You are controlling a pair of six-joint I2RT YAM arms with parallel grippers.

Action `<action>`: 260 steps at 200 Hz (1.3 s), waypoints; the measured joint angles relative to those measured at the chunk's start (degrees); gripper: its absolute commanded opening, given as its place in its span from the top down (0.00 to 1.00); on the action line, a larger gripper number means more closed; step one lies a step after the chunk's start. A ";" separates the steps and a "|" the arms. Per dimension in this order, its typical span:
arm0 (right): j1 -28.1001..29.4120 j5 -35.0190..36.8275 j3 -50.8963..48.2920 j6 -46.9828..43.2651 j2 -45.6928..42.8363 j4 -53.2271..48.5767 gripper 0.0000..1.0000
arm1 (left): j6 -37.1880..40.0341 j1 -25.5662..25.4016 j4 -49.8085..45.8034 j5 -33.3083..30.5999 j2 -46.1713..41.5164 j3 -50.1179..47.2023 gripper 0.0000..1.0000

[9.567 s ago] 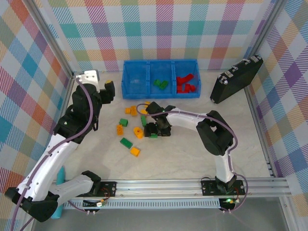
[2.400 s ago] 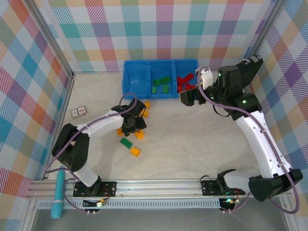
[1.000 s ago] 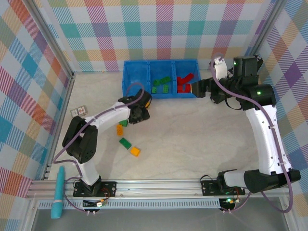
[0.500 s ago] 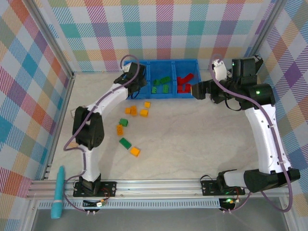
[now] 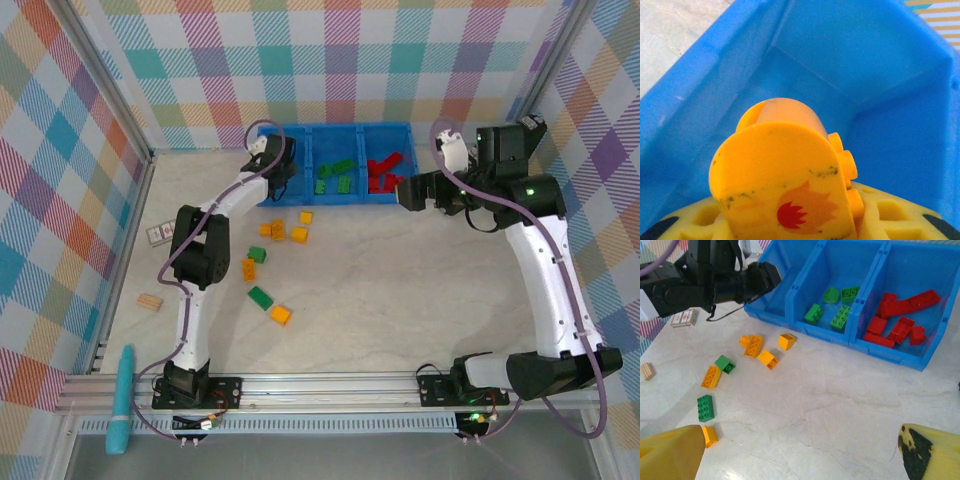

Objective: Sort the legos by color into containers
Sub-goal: Place the lego in the container, then pick up the lego from the center of the table.

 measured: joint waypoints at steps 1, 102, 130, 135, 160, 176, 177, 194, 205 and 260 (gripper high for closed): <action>0.00 0.00 -0.09 0.00 0.00 0.00 0.01 | 0.00 0.00 0.09 0.09 0.00 0.00 0.57; 0.00 -0.48 -3.67 0.35 0.79 3.76 0.01 | 4.39 -0.11 -0.74 4.48 -10.97 -8.87 0.38; 0.00 -0.81 -4.68 0.90 1.03 5.11 0.01 | 8.96 -0.76 -3.45 5.81 -20.61 -13.44 0.38; 0.00 -0.90 -4.76 0.94 1.03 5.22 0.01 | 10.23 -0.96 -4.13 5.95 -21.86 -14.03 0.38; 0.00 -1.01 -4.81 1.36 1.07 5.81 0.01 | 18.86 -2.38 -7.65 6.99 -24.79 -16.41 0.38; 0.00 -1.16 -4.81 1.38 1.07 6.03 0.01 | 24.13 -2.97 -9.01 7.48 -25.49 -20.85 0.38; 0.00 -1.16 -4.81 1.38 1.07 6.05 0.01 | 24.33 -2.99 -9.05 7.54 -25.51 -21.07 0.38; 0.00 -1.29 -4.81 1.40 1.07 6.16 0.01 | 28.33 -3.65 -9.75 8.94 -25.66 -26.91 0.39; 0.00 -1.33 -4.81 1.53 1.07 6.16 0.01 | 30.16 -4.13 -10.56 9.90 -25.66 -29.75 0.38; 0.00 -1.40 -4.81 1.55 1.07 6.14 0.01 | 35.60 -9.25 -10.12 10.64 -25.38 -32.06 0.35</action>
